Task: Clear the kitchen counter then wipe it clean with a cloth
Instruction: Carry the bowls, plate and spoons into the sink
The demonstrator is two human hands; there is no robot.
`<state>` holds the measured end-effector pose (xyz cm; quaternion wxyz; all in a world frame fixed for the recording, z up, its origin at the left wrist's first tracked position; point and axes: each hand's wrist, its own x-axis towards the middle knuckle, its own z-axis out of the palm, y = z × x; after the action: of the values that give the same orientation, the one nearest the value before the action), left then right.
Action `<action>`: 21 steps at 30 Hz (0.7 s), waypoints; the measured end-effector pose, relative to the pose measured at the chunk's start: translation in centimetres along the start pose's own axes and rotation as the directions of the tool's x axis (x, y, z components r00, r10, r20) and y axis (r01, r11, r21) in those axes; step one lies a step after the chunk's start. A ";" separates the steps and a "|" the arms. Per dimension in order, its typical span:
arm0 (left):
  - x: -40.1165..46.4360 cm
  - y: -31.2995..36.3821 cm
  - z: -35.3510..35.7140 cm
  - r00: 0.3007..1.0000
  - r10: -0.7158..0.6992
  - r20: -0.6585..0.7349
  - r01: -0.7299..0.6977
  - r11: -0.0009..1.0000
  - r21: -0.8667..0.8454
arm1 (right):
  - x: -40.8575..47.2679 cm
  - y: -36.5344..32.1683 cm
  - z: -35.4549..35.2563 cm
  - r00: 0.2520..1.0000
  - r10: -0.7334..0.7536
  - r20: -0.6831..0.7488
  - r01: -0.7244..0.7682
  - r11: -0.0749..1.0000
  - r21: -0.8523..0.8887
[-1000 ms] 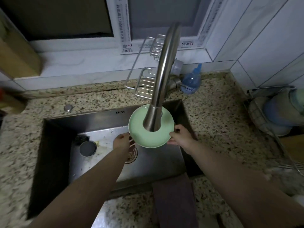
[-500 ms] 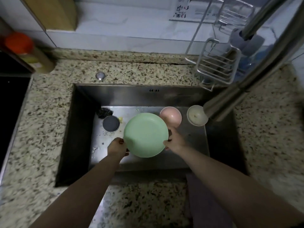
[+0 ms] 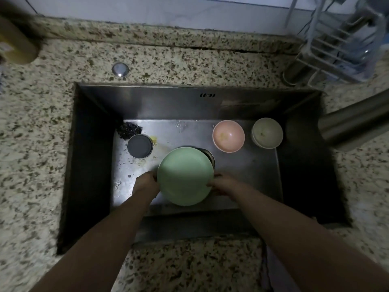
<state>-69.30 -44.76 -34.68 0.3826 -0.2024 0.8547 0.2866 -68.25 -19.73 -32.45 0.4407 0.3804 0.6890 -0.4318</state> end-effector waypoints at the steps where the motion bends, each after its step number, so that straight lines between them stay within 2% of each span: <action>1: 0.3 -0.1 0.3 1.000 0.001 0.006 -0.001 0.999 0.044 | 0.2 0.1 0.1 1.000 0.017 0.009 -0.017 1.000 0.018; 5: 0.6 0.1 1.3 1.000 -0.012 0.012 0.012 0.997 0.070 | 1.2 0.8 -0.1 0.998 0.040 -0.045 -0.036 0.995 0.098; 9: 0.2 0.4 1.0 0.999 -0.039 -0.005 0.039 0.997 0.071 | 0.1 0.5 0.0 0.998 0.053 -0.040 -0.047 0.990 0.134; 14: -1.3 1.6 -0.9 0.995 -0.063 -0.075 0.064 0.998 0.018 | -2.3 -0.4 -0.3 0.989 0.048 -0.139 -0.026 0.987 0.157; 21: -5.2 5.8 -5.6 0.991 0.135 -0.008 -0.134 0.989 0.064 | -9.5 -2.7 -2.6 0.967 -0.139 -0.213 0.151 0.988 0.038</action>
<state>-72.34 -43.34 -25.66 0.3633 -0.1341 0.8773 0.2834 -68.31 -19.58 -22.24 0.3225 0.3840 0.7456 -0.4390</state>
